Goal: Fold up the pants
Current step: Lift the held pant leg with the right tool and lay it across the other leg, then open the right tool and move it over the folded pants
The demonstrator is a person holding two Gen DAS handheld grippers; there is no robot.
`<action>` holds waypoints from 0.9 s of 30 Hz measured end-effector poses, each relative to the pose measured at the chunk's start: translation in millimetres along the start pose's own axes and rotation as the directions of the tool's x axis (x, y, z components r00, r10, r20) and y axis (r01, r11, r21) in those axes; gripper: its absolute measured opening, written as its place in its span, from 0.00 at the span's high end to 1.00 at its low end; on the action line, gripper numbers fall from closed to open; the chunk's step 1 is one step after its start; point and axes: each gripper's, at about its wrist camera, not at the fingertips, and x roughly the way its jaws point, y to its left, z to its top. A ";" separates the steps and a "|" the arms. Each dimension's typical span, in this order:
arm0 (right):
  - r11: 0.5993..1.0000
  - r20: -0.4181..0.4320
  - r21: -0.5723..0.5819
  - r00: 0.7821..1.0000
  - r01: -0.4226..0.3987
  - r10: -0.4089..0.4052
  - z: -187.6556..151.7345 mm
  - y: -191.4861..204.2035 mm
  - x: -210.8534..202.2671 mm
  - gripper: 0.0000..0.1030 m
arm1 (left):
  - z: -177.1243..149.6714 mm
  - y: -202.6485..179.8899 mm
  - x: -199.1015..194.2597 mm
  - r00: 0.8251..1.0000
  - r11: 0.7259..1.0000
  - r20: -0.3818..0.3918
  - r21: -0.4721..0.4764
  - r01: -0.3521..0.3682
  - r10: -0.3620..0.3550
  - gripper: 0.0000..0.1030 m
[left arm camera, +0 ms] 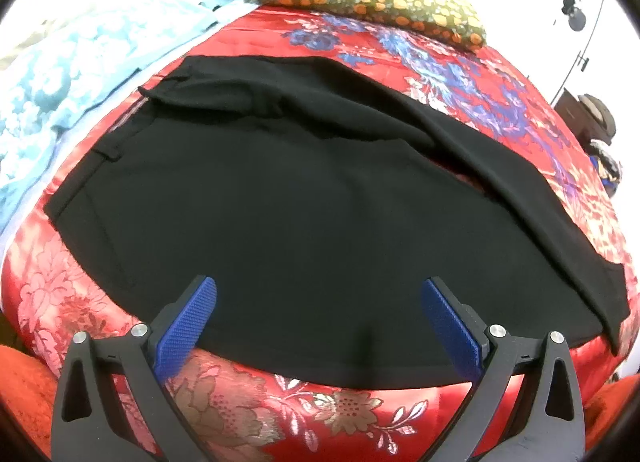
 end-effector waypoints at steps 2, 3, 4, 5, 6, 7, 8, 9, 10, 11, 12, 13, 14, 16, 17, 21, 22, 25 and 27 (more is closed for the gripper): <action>0.998 0.050 0.038 0.997 -0.053 0.051 1.2 -3.9 -8.3 0.00 | 0.7 2.6 -0.6 1.000 1.000 -0.001 -0.013 0.000 0.000 0.01; 0.995 0.077 0.059 0.994 -0.078 0.074 0.9 -8.3 -11.8 0.00 | 0.7 3.8 -1.1 1.000 1.000 -0.002 -0.021 0.001 -0.001 0.01; 0.992 0.099 0.083 0.991 -0.099 0.090 -0.4 -13.5 -14.2 0.00 | 1.3 5.1 -0.8 1.000 1.000 -0.003 -0.030 0.004 -0.004 0.01; 0.987 0.106 0.113 0.990 -0.111 0.099 -3.4 -20.1 -13.1 0.00 | 1.6 5.9 -0.4 1.000 0.999 -0.006 -0.036 0.006 -0.007 0.01; 0.983 0.096 0.141 0.990 -0.113 0.100 -7.0 -26.5 -10.0 0.00 | 1.8 6.4 0.3 1.000 0.999 -0.009 -0.041 0.009 -0.009 0.01; 0.977 0.073 0.182 0.993 -0.108 0.096 -12.1 -34.3 -3.9 0.00 | 2.0 6.2 1.6 1.000 0.999 -0.012 -0.044 0.010 -0.010 0.01; 0.966 0.046 0.235 0.994 -0.106 0.098 -17.3 -44.7 3.8 0.00 | 2.0 5.2 3.2 1.000 0.999 -0.016 -0.043 0.007 -0.008 0.01; 0.954 0.032 0.279 0.994 -0.110 0.105 -21.0 -53.2 10.0 0.00 | 1.8 3.6 4.6 1.000 0.999 -0.019 -0.038 0.004 -0.004 0.01; 0.938 0.026 0.327 0.993 -0.118 0.116 -24.0 -62.7 16.3 0.00 | 1.1 1.9 5.7 1.000 0.999 -0.022 -0.033 0.001 -0.002 0.01; 0.916 0.027 0.377 0.990 -0.138 0.139 -26.6 -72.8 23.4 0.00 | 0.5 -0.4 7.0 1.000 1.000 -0.025 -0.025 0.000 0.000 0.01; 0.897 0.031 0.415 0.988 -0.153 0.154 -28.4 -80.5 28.9 0.00 | 0.0 -2.1 7.6 1.000 1.000 -0.026 -0.017 -0.002 0.002 0.01; 0.878 0.039 0.448 0.985 -0.169 0.169 -29.8 -87.2 35.3 0.00 | -1.0 -4.6 8.3 1.000 1.000 -0.027 -0.005 -0.006 0.006 0.01; 0.851 0.049 0.482 0.976 -0.207 0.210 -30.4 -92.8 44.1 0.00 | -1.7 -5.9 8.3 1.000 1.000 -0.026 0.003 -0.009 0.009 0.01; 0.811 0.063 0.514 0.955 -0.279 0.288 -29.7 -95.7 61.7 0.00 | -3.5 -9.4 9.2 0.999 0.999 -0.027 0.026 -0.019 0.020 0.01; 0.794 0.062 0.523 0.943 -0.310 0.327 -29.9 -94.5 73.2 0.01 | -4.1 -10.8 9.7 0.999 0.999 -0.028 0.034 -0.024 0.025 0.01; 0.743 0.012 0.628 0.958 -0.231 0.288 -42.3 -109.6 103.2 0.02 | -6.2 -10.9 10.9 0.998 0.997 -0.032 0.055 -0.046 0.048 0.01; 0.732 -0.003 0.652 0.965 -0.196 0.261 -46.7 -117.6 104.9 0.02 | -6.3 -9.6 11.0 0.998 0.997 -0.032 0.052 -0.048 0.050 0.01; 0.697 -0.006 0.709 0.987 -0.110 0.162 -56.7 -143.1 97.5 0.03 | -5.4 -4.6 13.9 0.998 0.998 -0.043 0.029 -0.049 0.051 0.01; 0.668 0.006 0.739 0.992 -0.090 0.128 -61.1 -154.4 93.3 0.05 | -4.5 -2.1 18.7 0.997 0.999 -0.057 0.010 -0.050 0.050 0.01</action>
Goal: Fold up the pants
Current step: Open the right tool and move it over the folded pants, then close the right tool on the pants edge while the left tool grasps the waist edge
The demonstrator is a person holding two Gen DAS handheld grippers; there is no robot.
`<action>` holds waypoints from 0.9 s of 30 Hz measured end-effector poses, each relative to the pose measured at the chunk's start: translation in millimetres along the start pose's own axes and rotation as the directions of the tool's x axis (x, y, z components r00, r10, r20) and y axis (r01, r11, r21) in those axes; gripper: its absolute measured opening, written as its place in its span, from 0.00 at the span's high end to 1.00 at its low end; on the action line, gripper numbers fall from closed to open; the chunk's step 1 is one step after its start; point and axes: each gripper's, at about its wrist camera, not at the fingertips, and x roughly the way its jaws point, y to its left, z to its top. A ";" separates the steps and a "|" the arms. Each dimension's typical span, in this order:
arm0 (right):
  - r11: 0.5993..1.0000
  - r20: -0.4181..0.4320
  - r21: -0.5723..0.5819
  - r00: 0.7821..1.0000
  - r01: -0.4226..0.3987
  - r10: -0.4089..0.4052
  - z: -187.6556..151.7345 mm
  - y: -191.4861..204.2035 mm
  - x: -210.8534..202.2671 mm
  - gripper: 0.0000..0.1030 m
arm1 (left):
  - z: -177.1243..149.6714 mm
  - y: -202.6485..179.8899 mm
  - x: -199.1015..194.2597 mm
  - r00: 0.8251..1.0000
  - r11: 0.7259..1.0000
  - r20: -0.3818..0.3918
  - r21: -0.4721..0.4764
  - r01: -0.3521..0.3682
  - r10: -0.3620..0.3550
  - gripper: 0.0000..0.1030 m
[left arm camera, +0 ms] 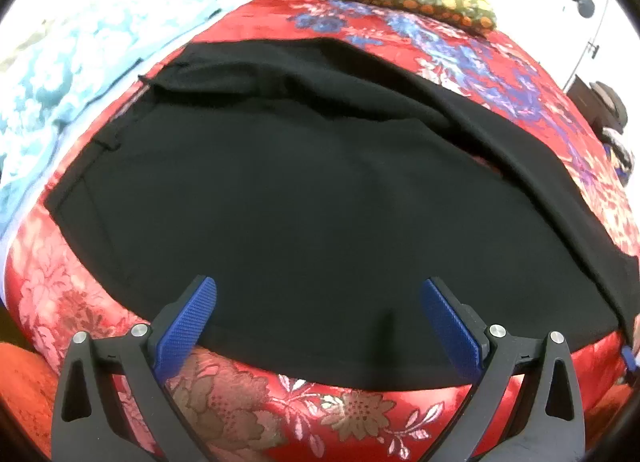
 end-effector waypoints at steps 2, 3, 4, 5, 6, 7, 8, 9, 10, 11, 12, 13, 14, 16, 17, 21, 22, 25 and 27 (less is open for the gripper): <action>1.000 0.002 -0.005 1.000 -0.010 0.010 1.9 -1.1 0.0 0.12 | -0.1 0.2 5.0 1.000 1.000 -0.016 -0.008 -0.002 0.002 0.01; 1.000 0.002 -0.016 1.000 -0.013 0.013 2.5 0.2 0.0 0.16 | -0.6 -0.4 6.6 1.000 1.000 -0.021 -0.006 -0.004 0.004 0.01; 0.999 0.005 -0.027 1.000 -0.017 0.017 2.3 1.2 -0.5 0.17 | -1.5 -1.1 7.6 1.000 1.000 -0.024 -0.002 -0.006 0.006 0.01; 0.999 0.010 -0.029 1.000 -0.019 0.020 2.2 1.1 -1.4 0.19 | -2.3 -2.5 8.1 1.000 1.000 -0.026 0.005 -0.007 0.008 0.01; 1.000 0.016 -0.023 1.000 -0.020 0.021 2.8 -0.9 -1.4 0.21 | -3.1 -4.0 8.1 1.000 1.000 -0.027 0.012 -0.009 0.009 0.01; 1.000 0.019 -0.007 1.000 -0.019 0.019 3.7 -3.8 -2.5 0.21 | -4.0 -5.6 8.2 1.000 1.000 -0.027 0.022 -0.012 0.013 0.01; 1.000 0.025 0.021 1.000 -0.018 0.018 5.0 -8.6 -4.0 0.21 | -4.6 -6.9 8.2 1.000 0.999 -0.026 0.031 -0.015 0.016 0.01; 0.999 0.030 0.049 0.999 -0.018 0.017 6.9 -13.5 -6.1 0.21 | -5.2 -7.9 8.5 0.999 0.999 -0.026 0.036 -0.018 0.019 0.01; 0.996 0.033 0.085 0.999 -0.011 0.009 7.4 -20.7 -7.1 0.21 | -5.5 -8.7 8.4 0.999 0.999 -0.025 0.040 -0.019 0.020 0.01; 0.992 0.034 0.123 0.999 -0.011 0.007 7.7 -28.2 -7.4 0.21 | -5.8 -8.8 8.2 0.999 0.999 -0.025 0.042 -0.021 0.022 0.01; 0.988 0.038 0.152 0.999 -0.016 0.011 8.8 -33.7 -7.9 0.22 | -5.9 -9.0 8.3 0.999 0.999 -0.026 0.043 -0.023 0.024 0.01; 0.983 0.047 0.180 0.999 -0.026 0.018 10.1 -39.1 -8.3 0.24 | -6.0 -8.8 8.6 0.999 0.999 -0.027 0.043 -0.025 0.026 0.01; 0.981 0.054 0.193 0.998 -0.031 0.021 11.8 -42.3 -9.1 0.26 | -6.2 -8.5 8.8 0.999 0.999 -0.028 0.042 -0.027 0.028 0.01; 0.975 0.065 0.219 0.997 -0.047 0.033 14.3 -47.0 -10.2 0.34 | -6.4 -7.6 9.6 0.999 0.999 -0.032 0.040 -0.030 0.031 0.01; 0.974 0.061 0.222 0.997 -0.052 0.039 15.2 -48.8 -10.4 0.57 | -6.6 -7.3 9.8 0.999 0.999 -0.034 0.039 -0.031 0.032 0.01; 0.982 0.036 0.184 0.999 -0.034 0.028 19.2 -42.3 -14.1 0.93 | -5.3 -7.4 9.6 0.999 0.999 -0.052 0.033 -0.013 0.015 0.01; 0.987 0.039 0.157 0.999 -0.030 0.024 21.3 -35.9 -17.6 0.93 | -3.1 -7.1 9.3 0.998 1.000 -0.065 0.028 0.004 -0.002 0.01; 0.999 0.072 0.030 0.997 -0.030 0.027 31.6 -10.0 -33.6 0.93 | 23.1 -2.8 12.5 0.990 0.996 -0.110 -0.020 0.085 -0.087 0.01; 0.999 0.095 -0.042 0.995 -0.029 0.033 39.3 5.1 -42.2 0.93 | 58.8 3.9 16.2 0.986 0.989 -0.097 -0.075 0.130 -0.136 0.01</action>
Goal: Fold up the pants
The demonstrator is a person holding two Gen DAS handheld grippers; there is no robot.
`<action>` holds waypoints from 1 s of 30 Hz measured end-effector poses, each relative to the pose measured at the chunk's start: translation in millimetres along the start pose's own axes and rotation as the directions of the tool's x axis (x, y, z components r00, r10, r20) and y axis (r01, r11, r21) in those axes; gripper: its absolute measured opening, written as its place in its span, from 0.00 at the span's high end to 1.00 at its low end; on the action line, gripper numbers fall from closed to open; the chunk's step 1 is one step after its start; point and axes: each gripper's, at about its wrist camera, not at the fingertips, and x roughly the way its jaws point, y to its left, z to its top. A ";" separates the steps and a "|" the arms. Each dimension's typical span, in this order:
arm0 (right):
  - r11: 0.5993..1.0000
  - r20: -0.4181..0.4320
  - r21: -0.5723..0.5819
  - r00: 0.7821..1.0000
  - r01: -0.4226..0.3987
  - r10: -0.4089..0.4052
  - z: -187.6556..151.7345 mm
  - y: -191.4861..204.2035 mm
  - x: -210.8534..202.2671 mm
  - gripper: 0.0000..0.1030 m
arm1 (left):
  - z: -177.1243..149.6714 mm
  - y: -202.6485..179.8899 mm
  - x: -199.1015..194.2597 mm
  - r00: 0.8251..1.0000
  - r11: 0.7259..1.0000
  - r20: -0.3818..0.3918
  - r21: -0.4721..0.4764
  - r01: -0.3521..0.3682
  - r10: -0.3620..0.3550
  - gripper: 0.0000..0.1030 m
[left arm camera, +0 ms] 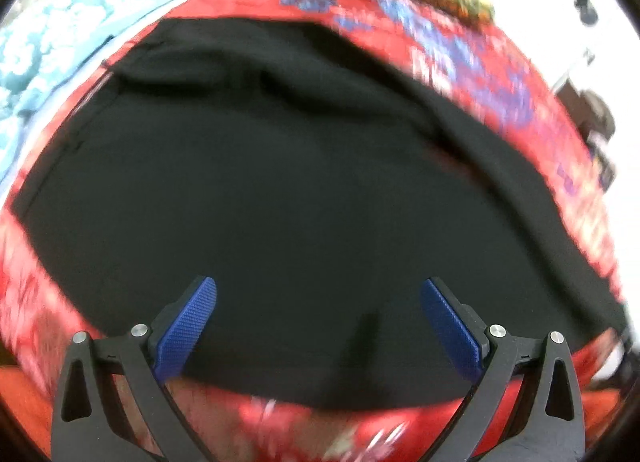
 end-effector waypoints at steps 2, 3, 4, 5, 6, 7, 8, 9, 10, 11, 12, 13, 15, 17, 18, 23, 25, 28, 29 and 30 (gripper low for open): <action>0.998 0.018 -0.065 1.000 0.005 -0.004 8.0 11.5 -3.7 0.93 | 40.0 3.0 2.4 0.999 0.999 0.010 -0.035 0.032 -0.032 0.01; 0.997 0.021 -0.078 1.000 0.007 -0.005 9.0 11.9 -4.8 0.93 | 72.0 4.2 8.8 0.998 0.996 -0.001 -0.053 0.070 -0.071 0.01; 0.995 0.023 -0.097 1.000 0.014 -0.012 11.0 14.4 -5.0 0.93 | 92.8 5.1 15.0 0.995 0.993 -0.009 -0.066 0.095 -0.096 0.01; 0.994 0.024 -0.107 1.000 0.017 -0.015 10.7 17.0 -4.0 0.93 | 119.9 5.9 24.9 0.993 0.990 -0.019 -0.085 0.115 -0.117 0.01; 0.993 0.025 -0.118 1.000 0.018 -0.016 10.9 18.6 -3.9 0.93 | 142.2 6.6 34.8 0.993 0.988 -0.028 -0.104 0.114 -0.118 0.01; 0.991 0.024 -0.131 1.000 0.022 -0.019 11.5 19.9 -4.3 0.93 | 159.4 6.1 43.3 0.993 0.986 -0.035 -0.121 0.111 -0.116 0.01; 0.989 0.024 -0.145 0.999 0.026 -0.023 11.7 21.1 -5.3 0.93 | 175.1 5.5 52.8 0.992 0.984 -0.046 -0.139 0.112 -0.119 0.01; 0.987 0.025 -0.160 0.999 0.026 -0.022 12.5 22.9 -6.8 0.93 | 194.3 5.0 67.4 0.990 0.980 -0.065 -0.165 0.114 -0.126 0.01; 0.984 0.028 -0.173 0.999 0.030 -0.025 13.5 24.5 -8.7 0.93 | 204.7 4.7 76.9 0.989 0.977 -0.075 -0.184 0.110 -0.125 0.01; 0.983 0.034 -0.183 0.999 0.033 -0.027 13.6 25.0 -10.7 0.93 | 216.0 5.0 89.3 0.988 0.972 -0.086 -0.209 0.106 -0.126 0.01; 0.980 0.044 -0.194 0.999 0.036 -0.028 14.6 27.6 -12.8 0.93 | 220.0 5.5 97.2 0.987 0.969 -0.094 -0.225 0.104 -0.128 0.01; 0.978 0.054 -0.206 0.998 0.041 -0.031 16.3 29.9 -15.2 0.93 | 226.2 6.8 108.5 0.986 0.963 -0.106 -0.250 0.098 -0.128 0.01; 0.972 0.074 -0.229 0.997 0.043 -0.026 19.0 33.7 -22.9 0.93 | 231.8 9.9 127.2 0.987 0.954 -0.120 -0.292 0.064 -0.103 0.02; 0.964 0.099 -0.262 0.995 0.049 -0.023 20.3 39.8 -31.2 0.93 | 234.9 12.3 141.8 0.988 0.949 -0.135 -0.315 0.030 -0.076 0.07; 0.960 0.105 -0.276 0.994 0.047 -0.018 21.0 42.8 -35.1 0.93 | 236.1 12.6 149.1 0.987 0.947 -0.147 -0.321 0.020 -0.070 0.17; 0.933 0.123 -0.358 0.992 0.031 0.014 22.8 63.4 -55.8 0.93 | 241.0 13.7 167.7 0.979 0.943 -0.184 -0.331 0.021 -0.086 0.68; 0.930 0.125 -0.368 0.992 0.021 0.027 24.3 67.6 -61.8 0.93 | 240.6 16.0 164.9 0.983 0.949 -0.168 -0.315 0.018 -0.075 0.95; 0.930 0.119 -0.367 0.993 0.026 0.019 32.4 66.6 -59.8 0.93 | 233.8 27.0 139.3 0.989 0.929 -0.080 -0.361 0.085 -0.122 0.97; 0.930 0.111 -0.365 0.994 0.040 0.001 39.8 63.2 -53.2 0.93 | 230.2 31.0 121.7 0.989 0.919 -0.044 -0.379 0.112 -0.139 0.97; 0.931 0.103 -0.362 0.995 0.044 -0.007 47.7 59.2 -47.1 0.93 | 227.3 33.4 108.5 0.988 0.913 -0.013 -0.385 0.135 -0.151 0.97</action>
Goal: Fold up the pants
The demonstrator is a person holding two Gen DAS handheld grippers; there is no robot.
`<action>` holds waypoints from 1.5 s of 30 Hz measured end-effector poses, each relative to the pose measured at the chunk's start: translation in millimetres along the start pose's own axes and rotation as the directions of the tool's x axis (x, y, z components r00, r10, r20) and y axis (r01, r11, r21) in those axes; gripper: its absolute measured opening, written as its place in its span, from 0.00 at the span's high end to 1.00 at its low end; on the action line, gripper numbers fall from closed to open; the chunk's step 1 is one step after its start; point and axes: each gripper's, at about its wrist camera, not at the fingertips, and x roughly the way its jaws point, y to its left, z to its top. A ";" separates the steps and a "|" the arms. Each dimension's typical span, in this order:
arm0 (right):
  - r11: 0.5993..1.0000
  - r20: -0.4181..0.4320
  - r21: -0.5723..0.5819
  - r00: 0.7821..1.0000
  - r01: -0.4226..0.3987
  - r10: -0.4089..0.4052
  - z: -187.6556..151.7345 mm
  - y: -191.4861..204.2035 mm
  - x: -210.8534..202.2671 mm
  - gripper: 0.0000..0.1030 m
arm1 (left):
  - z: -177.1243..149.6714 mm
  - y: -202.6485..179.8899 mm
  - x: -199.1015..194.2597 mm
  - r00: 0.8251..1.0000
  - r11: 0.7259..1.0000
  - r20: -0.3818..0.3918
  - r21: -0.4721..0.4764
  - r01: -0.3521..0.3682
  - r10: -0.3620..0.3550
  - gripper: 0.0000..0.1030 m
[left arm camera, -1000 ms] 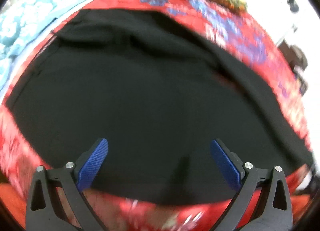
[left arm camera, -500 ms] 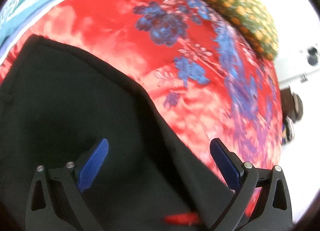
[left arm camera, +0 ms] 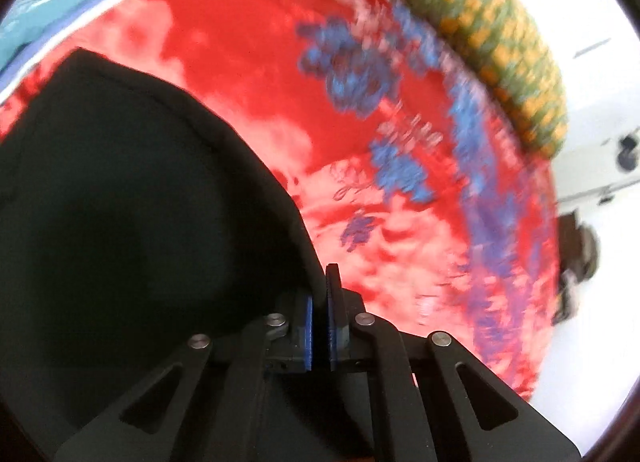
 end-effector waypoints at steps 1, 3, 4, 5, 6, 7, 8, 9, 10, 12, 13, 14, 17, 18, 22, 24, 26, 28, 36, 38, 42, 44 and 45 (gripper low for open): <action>1.000 -0.009 0.004 1.000 -0.005 0.005 11.2 -9.9 10.6 0.93 | -5.0 0.4 -25.5 0.999 0.999 0.039 0.000 0.034 -0.034 0.97; 1.000 0.008 -0.002 1.000 0.002 -0.002 33.0 -21.3 20.2 0.93 | -21.5 3.1 -86.6 0.985 0.994 0.132 0.019 0.109 -0.111 0.97; 1.000 0.036 -0.004 0.999 0.002 -0.002 48.1 -27.5 21.2 0.93 | -31.5 6.0 -113.1 0.974 0.989 0.173 0.035 0.141 -0.145 0.97; 1.000 0.066 -0.001 0.998 0.000 0.001 61.8 -32.5 19.2 0.93 | -49.8 12.5 -147.5 0.957 0.984 0.232 0.065 0.165 -0.175 0.96; 1.000 0.087 0.003 0.996 -0.003 0.003 70.9 -36.7 16.9 0.93 | -70.4 20.9 -173.1 0.943 0.982 0.277 0.100 0.162 -0.184 0.96; 1.000 0.104 0.012 0.995 -0.001 0.000 79.0 -44.6 14.8 0.93 | -93.9 30.7 -190.5 0.935 0.982 0.310 0.133 0.137 -0.173 0.96; 1.000 0.101 0.026 0.995 0.001 -0.004 80.5 -49.8 14.5 0.93 | -111.2 38.6 -197.5 0.934 0.982 0.324 0.152 0.108 -0.152 0.95; 0.998 0.079 0.056 0.997 0.008 -0.012 76.9 -60.8 18.4 0.93 | -142.9 52.6 -197.6 0.942 0.982 0.321 0.183 0.042 -0.100 0.95; 0.994 0.036 0.107 0.999 0.023 -0.027 66.6 -75.2 26.2 0.93 | -162.8 62.6 -189.7 0.952 0.981 0.299 0.195 -0.001 -0.059 0.95; 0.972 -0.094 0.225 0.994 0.068 -0.047 34.1 -106.9 49.8 0.93 | -199.6 84.1 -160.0 0.977 0.976 0.211 0.204 -0.070 0.026 0.95; 0.959 -0.147 0.265 0.987 0.096 -0.058 19.8 -119.7 58.9 0.93 | -217.7 98.1 -139.7 0.989 0.978 0.141 0.193 -0.081 0.054 0.95; 0.940 -0.214 0.312 0.974 0.138 -0.072 -1.0 -135.0 70.1 0.93 | -224.8 103.9 -132.1 0.992 0.980 0.113 0.181 -0.080 0.060 0.95; 0.895 -0.307 0.390 0.947 0.217 -0.096 -39.9 -159.9 80.9 0.94 | -237.7 107.9 -122.1 0.994 0.986 0.086 0.152 -0.074 0.062 0.95; 0.890 -0.312 0.397 0.945 0.223 -0.098 -44.1 -162.8 80.6 0.94 | -236.6 106.2 -123.2 0.994 0.986 0.088 0.149 -0.070 0.057 0.95; 0.917 -0.273 0.331 0.953 0.224 -0.134 -33.6 -153.6 75.0 0.94 | -224.3 97.6 -136.7 0.992 0.987 0.123 0.152 -0.043 0.024 0.95; 0.923 -0.243 0.320 0.961 0.211 -0.136 -27.7 -150.0 70.1 0.94 | -221.3 92.9 -139.4 0.991 0.988 0.135 0.151 -0.031 0.011 0.96; 0.924 -0.211 0.327 0.969 0.196 -0.131 -22.3 -149.6 62.3 0.94 | -220.8 91.0 -149.6 0.988 0.989 0.155 0.148 -0.007 -0.016 0.96; 0.915 -0.211 0.353 0.969 0.196 -0.126 -24.2 -156.9 58.3 0.94 | -227.7 93.8 -158.8 0.986 0.989 0.166 0.145 0.009 -0.034 0.96; 0.885 -0.216 0.414 0.967 0.216 -0.135 -34.8 -165.0 46.3 0.94 | -247.6 111.5 -150.9 0.993 0.986 0.116 0.162 -0.036 0.017 0.96; 0.885 -0.214 0.411 0.967 0.217 -0.138 -35.3 -162.4 43.7 0.94 | -249.8 110.4 -152.4 0.992 0.985 0.122 0.166 -0.044 0.024 0.96; 0.874 -0.213 0.434 0.968 0.217 -0.135 -42.2 -163.5 36.5 0.94 | -252.3 109.2 -157.3 0.990 0.983 0.139 0.178 -0.053 0.028 0.96; 0.868 -0.226 0.440 0.964 0.230 -0.141 -45.5 -165.0 37.2 0.94 | -253.1 113.0 -154.6 0.991 0.984 0.128 0.167 -0.055 0.033 0.96; 0.866 -0.236 0.439 0.961 0.239 -0.146 -47.0 -165.4 38.3 0.94 | -253.4 115.5 -153.5 0.992 0.986 0.121 0.156 -0.054 0.035 0.96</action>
